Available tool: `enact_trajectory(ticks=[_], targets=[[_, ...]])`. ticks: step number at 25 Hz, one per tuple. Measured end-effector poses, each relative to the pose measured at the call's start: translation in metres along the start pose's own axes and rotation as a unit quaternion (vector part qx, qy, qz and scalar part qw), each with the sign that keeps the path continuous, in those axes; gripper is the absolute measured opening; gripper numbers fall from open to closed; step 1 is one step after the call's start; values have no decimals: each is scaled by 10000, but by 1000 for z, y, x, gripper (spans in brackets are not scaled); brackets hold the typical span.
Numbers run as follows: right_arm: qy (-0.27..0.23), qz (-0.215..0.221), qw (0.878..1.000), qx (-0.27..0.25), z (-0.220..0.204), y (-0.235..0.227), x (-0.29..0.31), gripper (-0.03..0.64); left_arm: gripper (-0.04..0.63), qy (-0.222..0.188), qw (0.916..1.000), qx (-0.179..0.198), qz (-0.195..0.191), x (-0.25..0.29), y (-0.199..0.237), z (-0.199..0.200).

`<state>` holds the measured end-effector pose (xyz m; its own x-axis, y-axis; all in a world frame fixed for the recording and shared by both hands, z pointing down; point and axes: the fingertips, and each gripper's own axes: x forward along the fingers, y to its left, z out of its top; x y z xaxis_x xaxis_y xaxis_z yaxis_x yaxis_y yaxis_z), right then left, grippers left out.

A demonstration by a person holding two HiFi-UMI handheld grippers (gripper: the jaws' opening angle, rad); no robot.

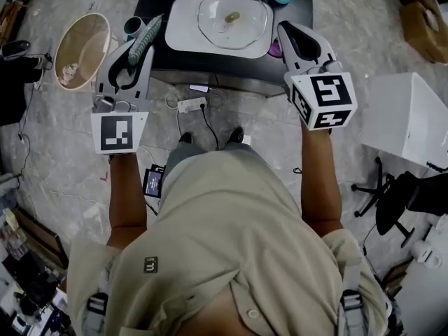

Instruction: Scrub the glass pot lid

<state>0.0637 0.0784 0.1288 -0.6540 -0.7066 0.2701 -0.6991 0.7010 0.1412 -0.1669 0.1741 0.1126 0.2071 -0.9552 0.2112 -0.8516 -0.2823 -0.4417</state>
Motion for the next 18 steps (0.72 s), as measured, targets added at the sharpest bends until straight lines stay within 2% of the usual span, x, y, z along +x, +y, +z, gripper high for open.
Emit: enact_trajectory(ticks=[4,9,13,18], targets=[[-5,142,9999,86,-11,-10,4,28,89,133,9999,37,79,2,-11,0],[44,139,9997,217,-18,-15,5,28,87,198,9998,96,-9,10,-13,3],[86,-124,9996,242,-18,-20,3,28,87,29,9997,127,-201,27,-5,2],[136,-677,9972,281,-11,-31,-12,28,88,-349,9971,301,-611,51,0,15]])
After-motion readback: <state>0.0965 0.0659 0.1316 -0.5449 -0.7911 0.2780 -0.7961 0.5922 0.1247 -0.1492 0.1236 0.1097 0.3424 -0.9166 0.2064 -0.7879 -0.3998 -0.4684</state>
